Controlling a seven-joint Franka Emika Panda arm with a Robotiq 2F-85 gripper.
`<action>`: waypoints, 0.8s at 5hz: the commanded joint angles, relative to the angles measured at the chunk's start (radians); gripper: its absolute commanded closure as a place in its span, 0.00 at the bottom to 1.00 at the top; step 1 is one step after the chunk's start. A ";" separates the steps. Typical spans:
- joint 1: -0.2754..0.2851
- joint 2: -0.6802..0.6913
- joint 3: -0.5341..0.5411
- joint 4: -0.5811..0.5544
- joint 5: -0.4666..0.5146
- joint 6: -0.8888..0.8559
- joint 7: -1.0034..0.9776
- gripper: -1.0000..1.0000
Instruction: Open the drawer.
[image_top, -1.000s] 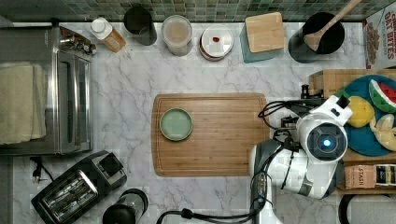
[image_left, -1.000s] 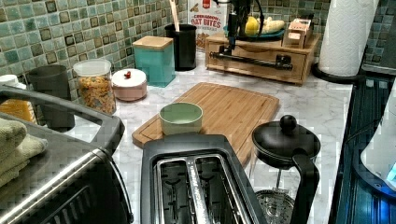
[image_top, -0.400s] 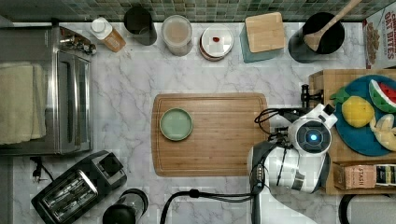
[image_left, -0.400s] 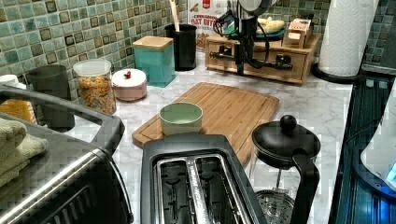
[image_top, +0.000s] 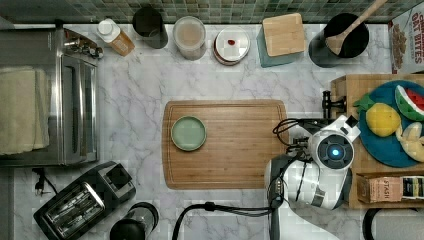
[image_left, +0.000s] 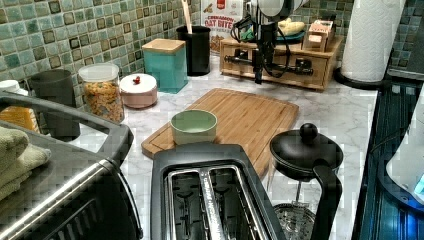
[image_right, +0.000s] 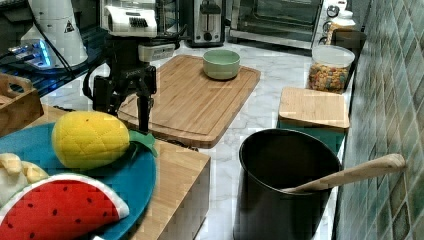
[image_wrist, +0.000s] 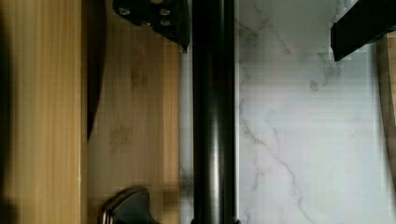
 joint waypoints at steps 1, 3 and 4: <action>-0.023 0.094 0.049 0.048 0.100 0.012 -0.060 0.00; -0.005 0.079 0.070 0.035 0.126 -0.008 -0.104 0.00; -0.002 0.093 0.134 0.050 0.183 -0.037 -0.135 0.00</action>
